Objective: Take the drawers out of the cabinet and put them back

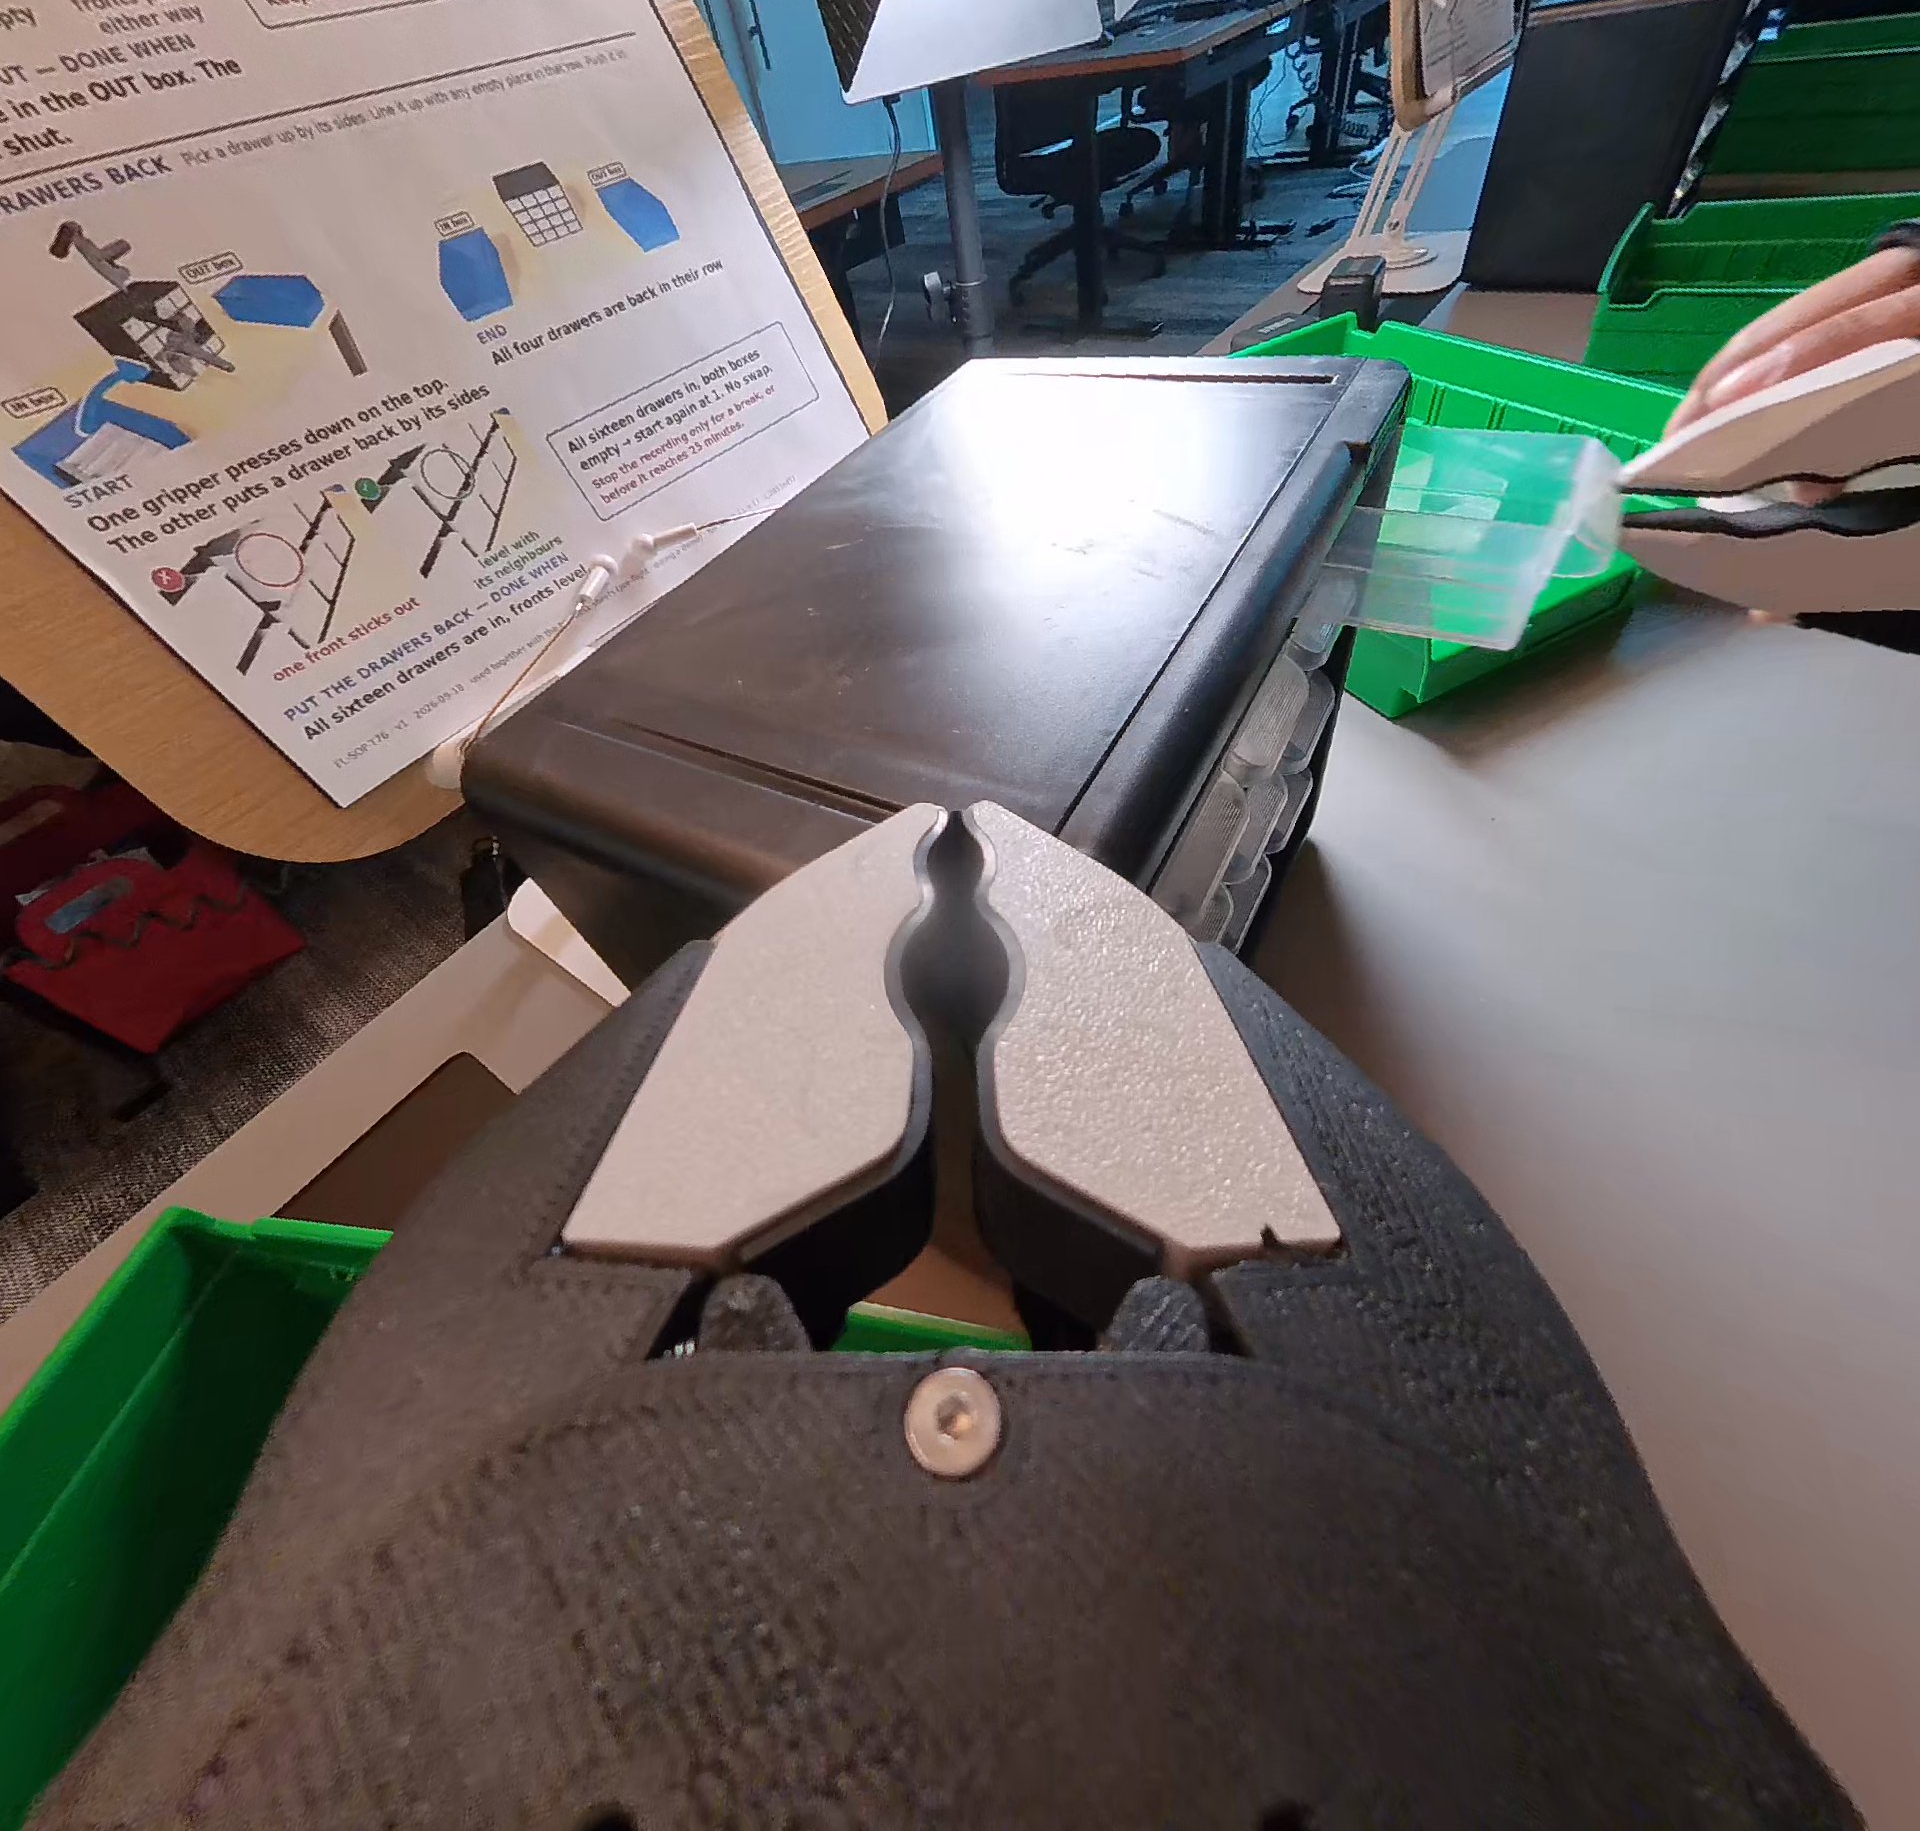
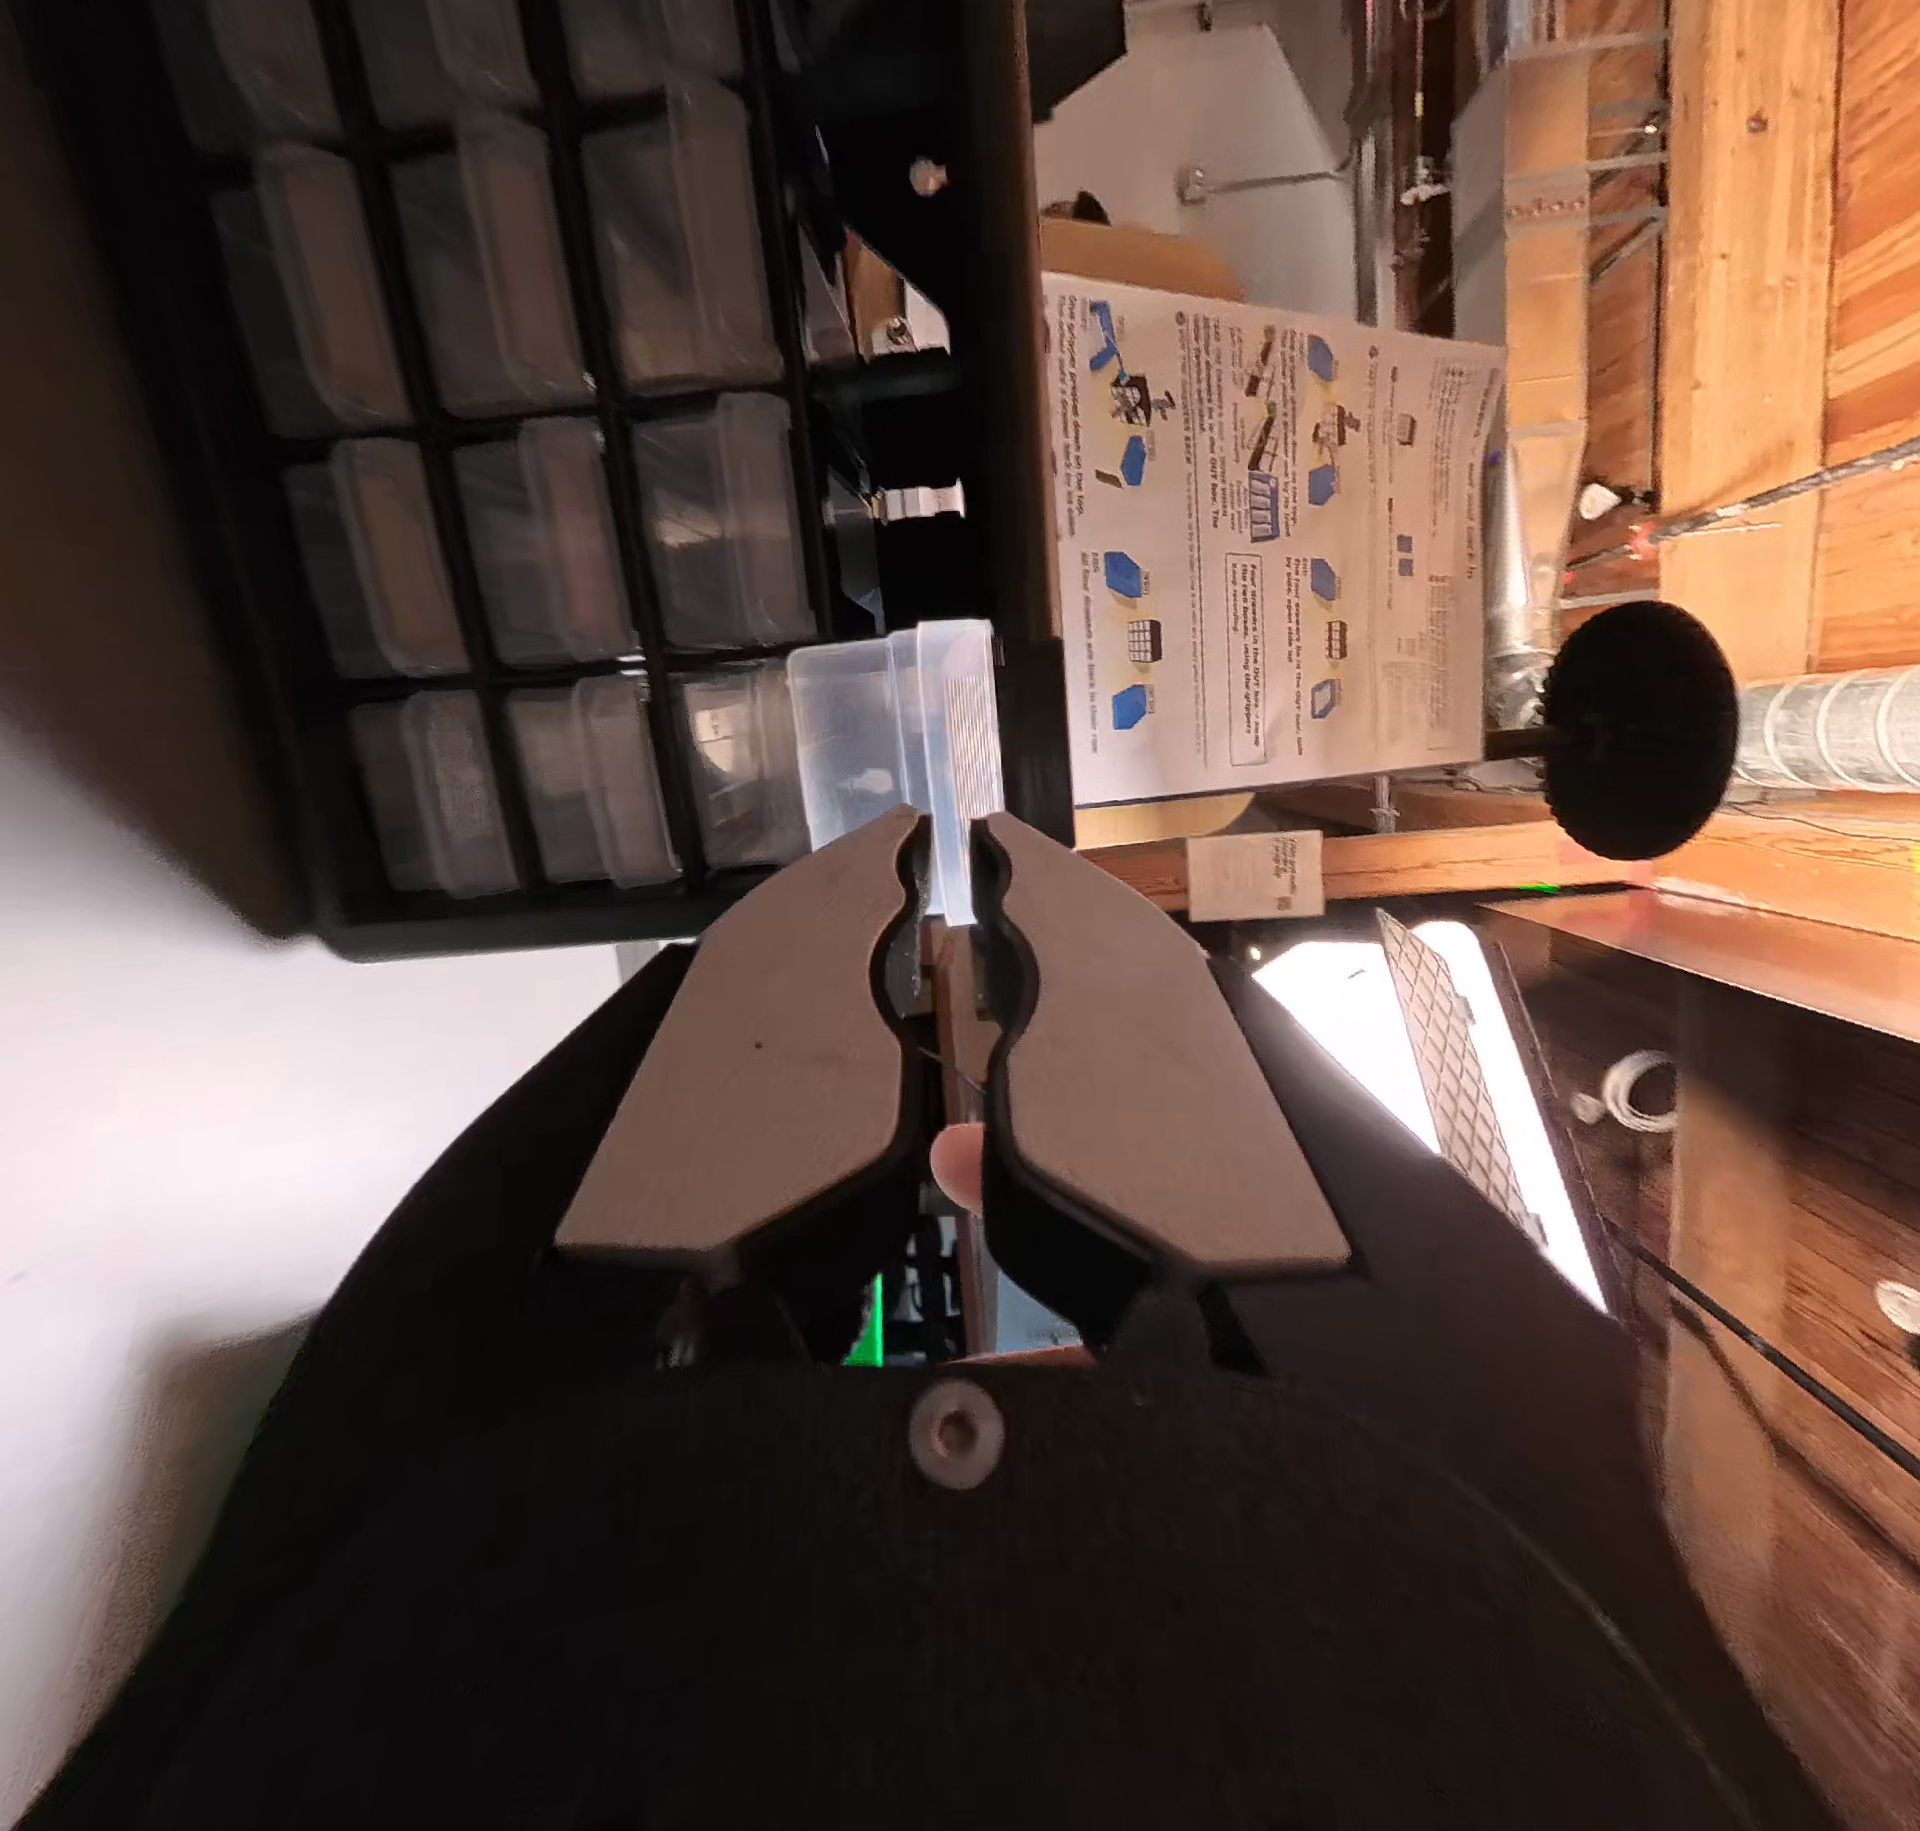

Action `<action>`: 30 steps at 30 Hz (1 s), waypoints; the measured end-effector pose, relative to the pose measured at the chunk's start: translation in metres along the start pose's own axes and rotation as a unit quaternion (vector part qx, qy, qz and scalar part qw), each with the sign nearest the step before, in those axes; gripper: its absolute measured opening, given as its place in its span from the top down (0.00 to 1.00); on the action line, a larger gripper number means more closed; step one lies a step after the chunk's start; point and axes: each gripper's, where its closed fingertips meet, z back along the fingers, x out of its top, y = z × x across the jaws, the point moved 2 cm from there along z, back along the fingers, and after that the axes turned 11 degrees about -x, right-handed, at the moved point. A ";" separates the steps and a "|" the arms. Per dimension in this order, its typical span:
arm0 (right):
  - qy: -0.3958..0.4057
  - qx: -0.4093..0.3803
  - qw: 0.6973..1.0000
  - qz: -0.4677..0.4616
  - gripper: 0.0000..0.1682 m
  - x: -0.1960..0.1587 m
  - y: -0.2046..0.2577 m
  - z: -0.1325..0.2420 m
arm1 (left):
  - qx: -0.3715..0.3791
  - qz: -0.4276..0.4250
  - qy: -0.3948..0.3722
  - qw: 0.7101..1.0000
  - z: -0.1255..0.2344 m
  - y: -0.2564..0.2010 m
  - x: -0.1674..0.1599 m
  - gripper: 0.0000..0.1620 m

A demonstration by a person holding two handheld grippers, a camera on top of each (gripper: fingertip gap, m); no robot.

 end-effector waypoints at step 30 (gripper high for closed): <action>-0.007 0.178 0.982 -0.067 0.90 0.037 -0.022 0.047 | 0.004 -0.002 0.001 1.000 0.000 -0.001 0.000 1.00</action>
